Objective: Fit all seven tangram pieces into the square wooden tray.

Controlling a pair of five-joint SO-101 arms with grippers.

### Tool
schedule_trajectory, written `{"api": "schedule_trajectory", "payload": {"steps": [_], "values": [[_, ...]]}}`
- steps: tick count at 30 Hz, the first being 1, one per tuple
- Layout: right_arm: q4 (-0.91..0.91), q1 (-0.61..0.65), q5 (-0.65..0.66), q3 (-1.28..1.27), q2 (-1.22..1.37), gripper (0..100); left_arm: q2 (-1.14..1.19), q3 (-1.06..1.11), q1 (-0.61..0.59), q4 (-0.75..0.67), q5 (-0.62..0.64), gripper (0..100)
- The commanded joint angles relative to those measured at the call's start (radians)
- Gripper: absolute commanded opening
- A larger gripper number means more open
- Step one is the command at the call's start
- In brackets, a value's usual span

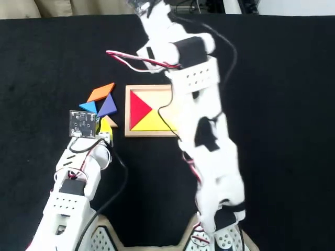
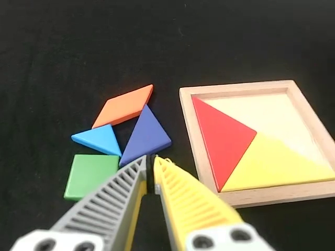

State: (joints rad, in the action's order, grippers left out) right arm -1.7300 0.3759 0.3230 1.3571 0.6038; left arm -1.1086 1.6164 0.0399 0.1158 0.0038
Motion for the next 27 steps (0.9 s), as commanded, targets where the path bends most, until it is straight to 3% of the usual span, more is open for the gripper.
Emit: {"api": "schedule_trajectory", "payload": {"steps": [1, 10, 14, 20, 27], "values": [[-0.038, 0.005, -0.012, -0.220, -0.286, 1.1, -0.003, -0.048, 0.019, -0.015, -0.028, 4], [-0.029, -0.006, -0.031, -0.845, -0.805, 1.1, -0.003, -0.053, 0.007, 0.002, -0.029, 4], [0.029, -0.092, -0.104, -1.115, -0.894, 1.1, -0.003, -0.143, -0.050, 0.173, -0.026, 4], [0.397, -0.262, -0.149, -1.607, -0.983, 1.1, -0.003, -0.298, -0.082, 0.423, -0.041, 4], [0.810, -0.253, -0.190, -2.080, -1.110, 1.1, -0.002, -0.547, -0.082, 0.726, -0.129, 4]]}}
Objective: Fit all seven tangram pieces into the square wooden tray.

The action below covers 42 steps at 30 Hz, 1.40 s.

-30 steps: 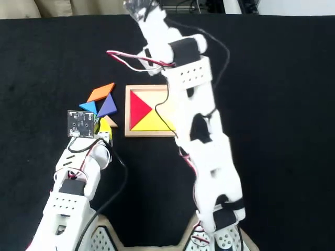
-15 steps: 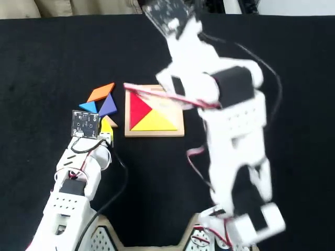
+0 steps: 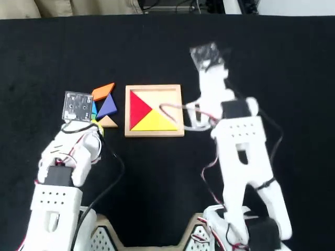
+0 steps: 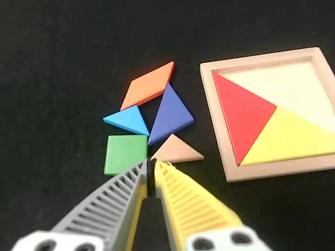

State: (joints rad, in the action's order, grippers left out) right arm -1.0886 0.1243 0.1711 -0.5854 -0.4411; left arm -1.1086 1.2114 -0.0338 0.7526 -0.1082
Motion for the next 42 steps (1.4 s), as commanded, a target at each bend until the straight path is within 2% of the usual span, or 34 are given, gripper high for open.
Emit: {"api": "schedule_trajectory", "payload": {"steps": [1, 5, 8, 10, 13, 15, 25, 30, 35, 42], "values": [[0.219, -0.002, -0.052, -0.177, -0.068, 1.1, -0.002, -0.179, -0.008, 0.120, -0.017, 5], [0.328, -0.017, -0.061, -0.257, -0.068, 1.1, 0.066, -0.341, -0.008, 0.245, -0.031, 15], [0.410, -0.025, -0.063, -0.311, -0.068, 1.1, 0.210, -0.495, -0.018, 0.321, -0.123, 15], [0.489, -0.023, -0.063, -0.367, -0.068, 1.1, 0.339, -0.607, -0.035, 0.345, -0.219, 15], [0.595, -0.025, -0.061, -0.435, -0.068, 1.1, 0.560, -0.782, -0.067, 0.338, -0.450, 15], [0.620, -0.025, -0.060, -0.453, -0.068, 1.1, 0.709, -0.912, -0.091, 0.331, -0.560, 15], [0.666, -0.023, -0.058, -0.489, -0.067, 1.1, 1.341, -1.549, -0.117, 0.428, -0.735, 15], [0.769, -0.025, -0.052, -0.541, -0.067, 1.1, 1.613, -1.707, -0.110, 0.471, -0.994, 15], [0.767, -0.025, -0.052, -0.541, -0.067, 1.1, 1.771, -1.894, -0.108, 0.615, -1.042, 15], [0.770, -0.025, -0.052, -0.541, -0.067, 1.1, 1.975, -2.144, -0.101, 0.629, -1.042, 21]]}}
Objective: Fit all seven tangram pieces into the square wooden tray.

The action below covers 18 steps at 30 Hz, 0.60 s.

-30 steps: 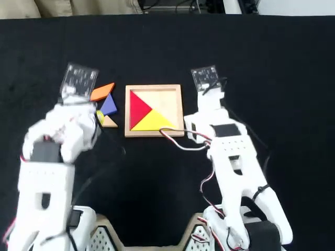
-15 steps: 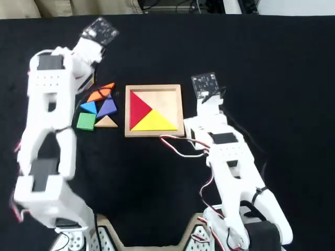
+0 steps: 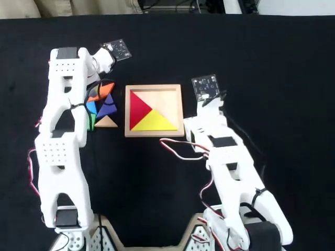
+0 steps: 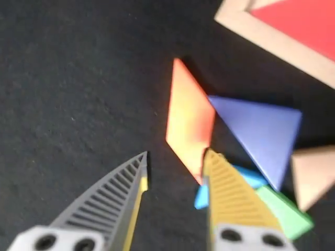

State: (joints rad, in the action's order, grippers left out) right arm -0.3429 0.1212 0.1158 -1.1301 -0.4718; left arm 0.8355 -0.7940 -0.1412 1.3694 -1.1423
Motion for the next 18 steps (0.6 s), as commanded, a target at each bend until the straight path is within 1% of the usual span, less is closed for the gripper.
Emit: {"api": "schedule_trajectory", "payload": {"steps": [1, 2, 6, 11, 14, 18], "values": [[0.025, -0.021, 0.003, 0.004, -0.036, 1.1, 0.057, -0.162, 0.012, 0.014, -0.008, 21], [0.025, -0.021, 0.003, 0.004, -0.036, 1.1, 0.081, -0.185, 0.015, 0.014, -0.011, 21], [0.028, -0.020, 0.035, 0.001, -0.036, 1.1, 0.149, -0.236, 0.027, 0.014, -0.109, 21], [0.029, -0.020, 0.041, 0.002, -0.036, 1.1, 0.180, -0.229, 0.051, 0.017, -0.152, 21], [0.029, -0.020, 0.043, 0.004, -0.036, 1.1, 0.170, -0.248, 0.076, 0.110, -0.169, 21], [0.029, -0.020, 0.043, 0.004, -0.036, 1.1, 0.181, -0.381, 0.093, 0.239, -0.209, 20]]}}
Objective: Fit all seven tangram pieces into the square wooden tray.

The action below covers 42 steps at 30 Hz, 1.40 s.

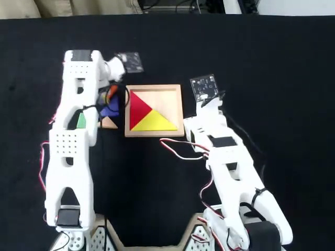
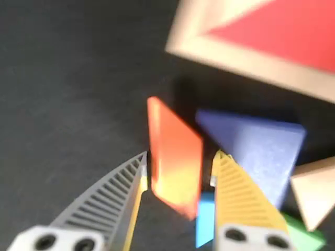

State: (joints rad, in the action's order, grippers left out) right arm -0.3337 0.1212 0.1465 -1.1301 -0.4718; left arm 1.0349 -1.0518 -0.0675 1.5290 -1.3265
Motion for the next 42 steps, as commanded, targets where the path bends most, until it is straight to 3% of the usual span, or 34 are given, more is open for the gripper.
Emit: {"api": "schedule_trajectory", "payload": {"steps": [1, 13, 25, 29, 34, 42], "values": [[0.020, -0.020, 0.012, 0.004, -0.036, 1.1, -0.015, -0.150, 0.021, 0.100, -0.026, 21], [0.017, -0.018, 0.012, -0.001, -0.036, 1.1, 0.080, -0.166, -0.015, -0.011, -0.057, 21], [0.018, -0.017, 0.012, -0.002, -0.036, 1.1, 0.092, -0.156, -0.038, -0.006, -0.222, 20], [0.018, -0.015, 0.012, -0.001, -0.036, 1.1, 0.092, -0.156, -0.051, -0.002, -0.222, 9], [0.018, -0.015, 0.012, 0.001, -0.036, 1.1, 0.091, -0.166, -0.058, 0.074, -0.258, 3], [0.018, -0.020, 0.012, 0.002, -0.036, 1.1, 0.083, -0.366, 0.004, 0.235, -0.141, 3]]}}
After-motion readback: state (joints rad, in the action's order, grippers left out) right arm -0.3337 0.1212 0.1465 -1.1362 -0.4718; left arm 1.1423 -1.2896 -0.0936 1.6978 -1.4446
